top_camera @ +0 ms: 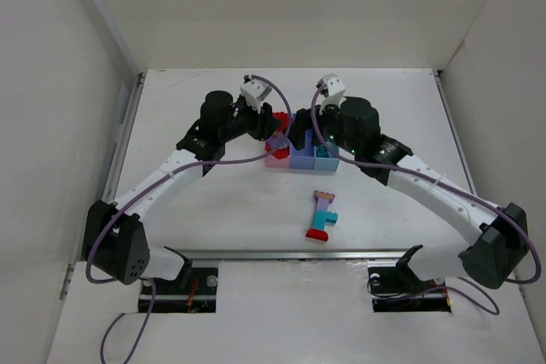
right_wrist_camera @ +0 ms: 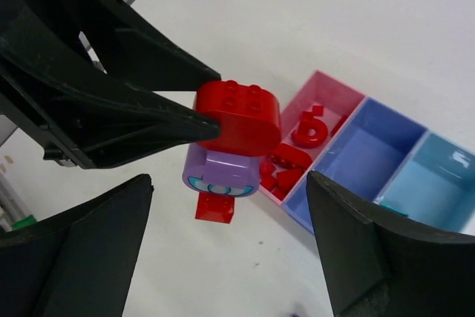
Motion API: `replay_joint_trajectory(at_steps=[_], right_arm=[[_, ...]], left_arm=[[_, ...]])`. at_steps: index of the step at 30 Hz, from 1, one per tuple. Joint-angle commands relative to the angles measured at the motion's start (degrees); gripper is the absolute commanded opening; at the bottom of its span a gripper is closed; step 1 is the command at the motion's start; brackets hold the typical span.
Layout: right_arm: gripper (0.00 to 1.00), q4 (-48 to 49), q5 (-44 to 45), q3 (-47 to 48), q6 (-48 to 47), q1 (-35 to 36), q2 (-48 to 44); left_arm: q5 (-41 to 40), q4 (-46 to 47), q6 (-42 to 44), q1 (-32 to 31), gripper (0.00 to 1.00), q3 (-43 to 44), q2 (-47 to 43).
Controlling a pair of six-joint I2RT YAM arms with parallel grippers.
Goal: Sort the legos into containers by color
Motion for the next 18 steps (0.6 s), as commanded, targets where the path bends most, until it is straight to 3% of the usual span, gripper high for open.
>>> replay_joint_trajectory(at_steps=[1, 12, 18], right_arm=[[0.9, 5.53, -4.56, 0.98, 2.66, 0.53, 3.09], [0.92, 5.53, -2.21, 4.95, 5.82, 3.51, 8.56], [0.83, 5.53, 1.76, 4.95, 7.76, 3.51, 9.78]], left_arm=[[-1.0, 4.6, -4.74, -0.38, 0.0, 3.27, -0.61], [-3.46, 4.6, -6.68, -0.38, 0.0, 3.8, -0.61], [-2.23, 3.98, -7.2, -0.38, 0.0, 3.8, -0.61]])
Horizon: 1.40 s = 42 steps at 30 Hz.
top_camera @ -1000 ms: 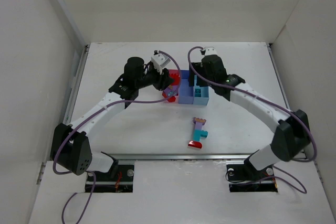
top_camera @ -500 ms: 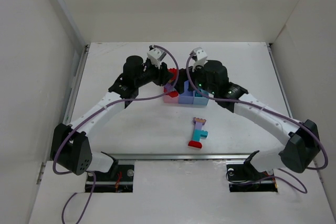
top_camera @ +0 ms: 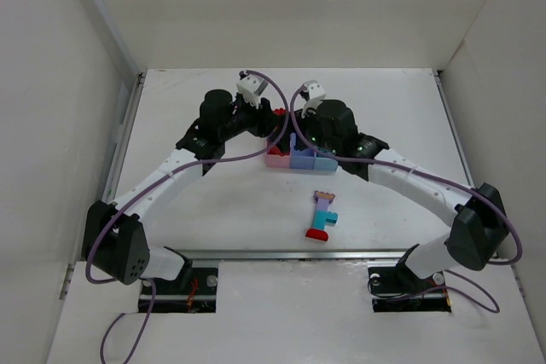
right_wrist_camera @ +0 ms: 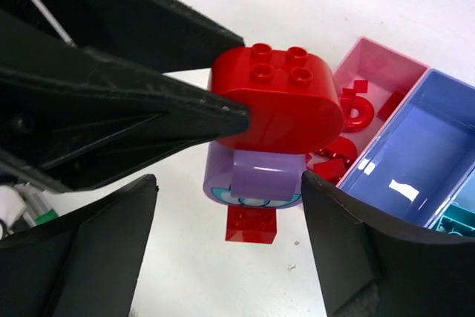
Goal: Sort the legos into containers by color
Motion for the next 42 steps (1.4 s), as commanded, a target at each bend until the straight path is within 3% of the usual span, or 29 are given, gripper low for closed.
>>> replay_joint_trajectory(at_steps=[1, 6, 10, 13, 16, 17, 21, 25, 29, 33, 42], right_arm=[[0.82, 3.41, 2.59, 2.85, 1.95, 0.19, 1.22], [0.75, 3.41, 3.28, 4.08, 1.95, 0.19, 3.24], [0.53, 3.41, 2.68, 5.83, 1.95, 0.19, 3.95], [0.44, 3.41, 2.67, 5.84, 1.34, 0.19, 5.17], [0.27, 3.41, 2.67, 6.36, 1.34, 0.19, 5.18], [0.17, 3.41, 2.67, 6.36, 1.34, 0.19, 5.18], [0.02, 3.41, 3.2, 5.23, 1.34, 0.19, 5.18], [0.0, 3.41, 3.2, 4.08, 1.34, 0.19, 4.04], [0.0, 3.41, 4.43, 2.14, 1.34, 0.19, 2.37], [0.0, -1.24, 7.5, 1.53, 1.34, 0.19, 1.84], [0.0, -7.39, 9.44, -2.51, 0.81, 0.19, -0.01]], left_arm=[[0.57, 2.96, -1.19, -0.38, 0.0, 3.1, -0.61], [0.57, 2.43, -1.19, -0.38, 0.0, 3.1, -0.61], [1.18, 1.82, -1.19, -0.38, 0.0, 3.63, -0.61], [1.8, 1.29, -1.72, -0.38, 0.0, 3.63, -0.61], [2.32, 0.76, -1.72, -0.38, 0.0, 3.63, -0.61], [2.32, 0.76, -1.72, -0.38, 0.0, 3.63, -0.61], [1.8, 0.76, -1.72, -0.38, 0.0, 3.63, -0.61], [-0.48, 0.76, -0.49, -0.38, 0.0, 3.63, -0.61], [-7.93, 1.98, 1.35, -0.38, 0.0, 1.08, -0.61], [-11.82, 3.83, 2.58, -0.38, 0.0, -1.02, -0.08], [-12.35, 8.75, 0.57, -0.38, 0.0, -0.24, 1.06]])
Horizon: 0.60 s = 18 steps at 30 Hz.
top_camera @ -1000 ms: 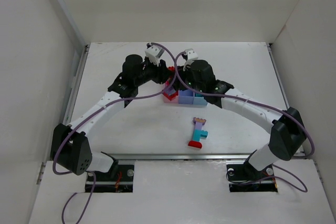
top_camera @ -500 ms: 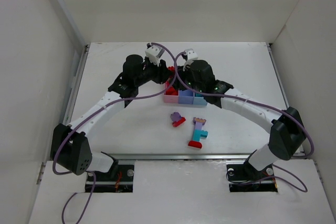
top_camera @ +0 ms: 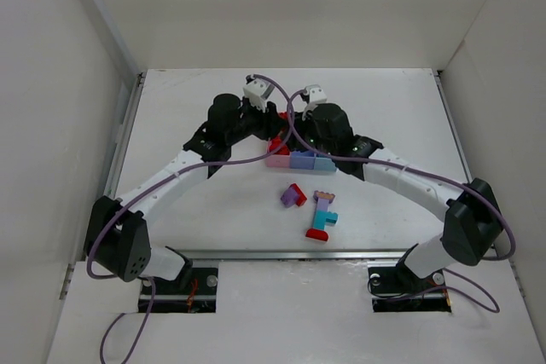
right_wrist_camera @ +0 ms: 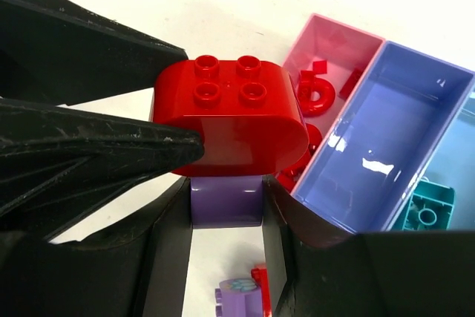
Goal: Sort the legos into containers by color
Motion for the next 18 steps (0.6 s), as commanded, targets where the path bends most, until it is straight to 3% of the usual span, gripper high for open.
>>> replay_joint_trajectory(at_steps=[1, 7, 18], right_arm=[[0.0, -6.68, 1.94, -2.05, -0.52, 0.48, -2.94], [0.0, -12.57, 3.88, -4.42, -0.52, 0.48, -2.94], [0.0, -12.66, 4.67, -4.87, -1.05, -0.13, -0.31]], left_arm=[[-7.85, 7.75, 0.31, 1.78, 0.0, 1.24, 0.06], [-8.38, 8.28, -0.22, 1.78, 0.0, 2.83, 1.63], [-7.86, 8.28, -0.23, 2.31, 0.0, 6.7, 3.92]])
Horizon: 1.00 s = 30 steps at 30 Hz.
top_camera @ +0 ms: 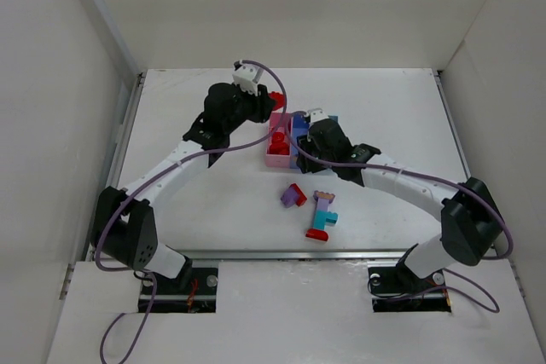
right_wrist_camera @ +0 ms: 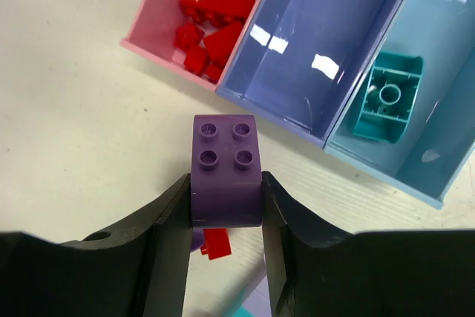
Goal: Sort the legos into containers by color
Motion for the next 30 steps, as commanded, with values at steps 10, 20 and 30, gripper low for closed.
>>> replay_joint_trajectory(at_steps=[10, 20, 30], right_arm=[[0.0, -3.17, 6.7, 9.58, 0.9, -2.69, 6.75], [0.22, -8.11, 9.87, 16.9, 1.42, -4.44, 14.24], [0.73, -6.97, 8.12, 16.37, 0.2, -4.97, 11.6]], left_arm=[[-1.49, 4.32, 1.45, 0.26, 0.0, -3.27, 0.63], [-2.98, 11.7, 4.18, -2.64, 0.11, -9.08, 2.3], [-1.75, 11.7, 4.18, -3.17, 0.48, -10.84, 2.3]])
